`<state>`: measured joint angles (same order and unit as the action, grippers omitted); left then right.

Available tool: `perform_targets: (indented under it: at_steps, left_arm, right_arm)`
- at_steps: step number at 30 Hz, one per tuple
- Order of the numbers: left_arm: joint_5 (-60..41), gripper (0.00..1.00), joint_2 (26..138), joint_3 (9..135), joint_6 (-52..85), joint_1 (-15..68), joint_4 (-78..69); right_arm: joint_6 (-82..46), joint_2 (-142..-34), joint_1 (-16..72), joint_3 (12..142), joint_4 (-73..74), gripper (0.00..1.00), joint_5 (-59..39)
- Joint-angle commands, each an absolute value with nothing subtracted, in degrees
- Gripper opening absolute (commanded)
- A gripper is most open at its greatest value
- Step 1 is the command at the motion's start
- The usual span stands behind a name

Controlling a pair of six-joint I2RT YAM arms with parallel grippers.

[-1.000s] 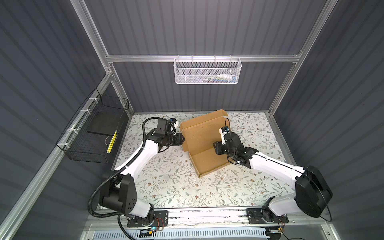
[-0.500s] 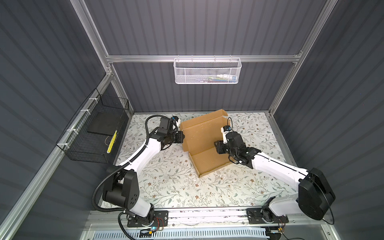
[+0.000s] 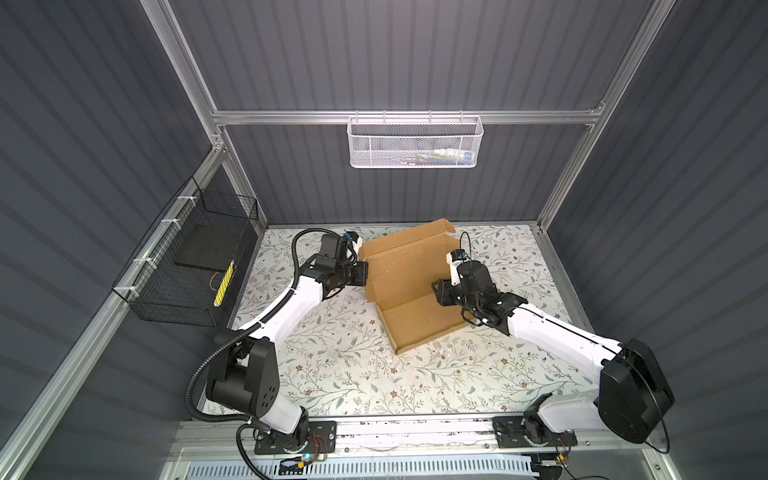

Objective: Fold the paper box

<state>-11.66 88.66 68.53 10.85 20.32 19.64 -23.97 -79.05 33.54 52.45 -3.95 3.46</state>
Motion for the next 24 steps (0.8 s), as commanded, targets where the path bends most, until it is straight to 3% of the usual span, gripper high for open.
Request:
perform_targets:
  at_steps: [1,17,24]
  left_arm:
    - [-10.9,0.0,88.69,70.18,8.23,20.57,19.08]
    - [-10.02,0.0,85.39,69.71,-1.27,20.56,18.26]
    - [-10.25,0.0,83.68,69.4,-6.15,20.57,17.48]
  right_arm:
    - [-23.68,-77.95,31.62,55.09,-6.31,0.5,0.04]
    - [-15.04,-73.22,25.74,58.97,-12.4,0.53,-1.69]
    - [-10.11,-70.59,22.65,60.34,-14.92,0.59,-4.65]
